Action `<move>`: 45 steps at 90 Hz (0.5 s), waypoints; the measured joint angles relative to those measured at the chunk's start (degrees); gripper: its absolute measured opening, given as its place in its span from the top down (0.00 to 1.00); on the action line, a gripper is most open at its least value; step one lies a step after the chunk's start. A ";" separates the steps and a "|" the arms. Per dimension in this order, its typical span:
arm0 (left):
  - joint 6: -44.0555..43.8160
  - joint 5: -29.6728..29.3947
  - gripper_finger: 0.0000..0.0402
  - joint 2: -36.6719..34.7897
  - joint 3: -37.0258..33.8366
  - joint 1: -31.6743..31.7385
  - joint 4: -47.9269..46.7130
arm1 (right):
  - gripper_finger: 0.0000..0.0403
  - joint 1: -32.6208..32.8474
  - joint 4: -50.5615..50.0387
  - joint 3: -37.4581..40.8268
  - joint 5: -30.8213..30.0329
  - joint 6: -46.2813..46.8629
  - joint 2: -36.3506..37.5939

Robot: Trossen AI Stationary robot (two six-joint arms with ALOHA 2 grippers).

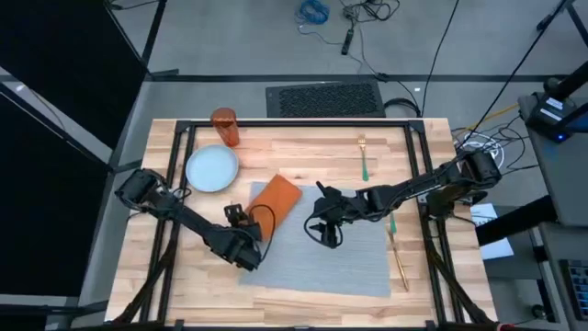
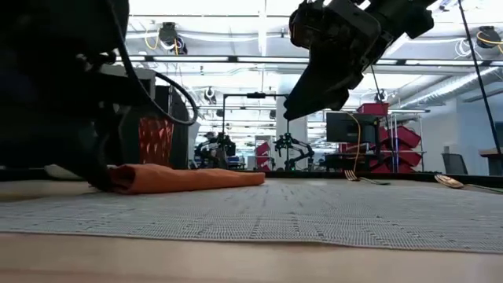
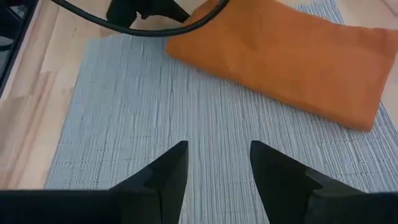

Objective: Set table place
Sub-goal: Adjust the placemat, then adjust the orange napkin to the left of placemat

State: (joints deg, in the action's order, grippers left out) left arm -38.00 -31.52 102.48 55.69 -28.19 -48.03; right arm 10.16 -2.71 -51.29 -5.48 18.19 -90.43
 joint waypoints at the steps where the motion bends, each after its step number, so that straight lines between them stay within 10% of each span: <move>1: 0.00 -0.01 0.44 0.00 -0.05 0.07 0.21 | 0.61 0.03 0.02 0.00 0.00 -0.01 0.00; 45: 4.49 -0.20 0.98 1.89 -1.12 0.36 7.15 | 0.61 0.64 1.22 0.00 0.02 -0.26 0.00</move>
State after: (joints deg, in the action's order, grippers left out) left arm -33.51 -31.71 104.36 54.57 -27.82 -40.88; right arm 10.81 -1.50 -51.29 -5.45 17.93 -90.43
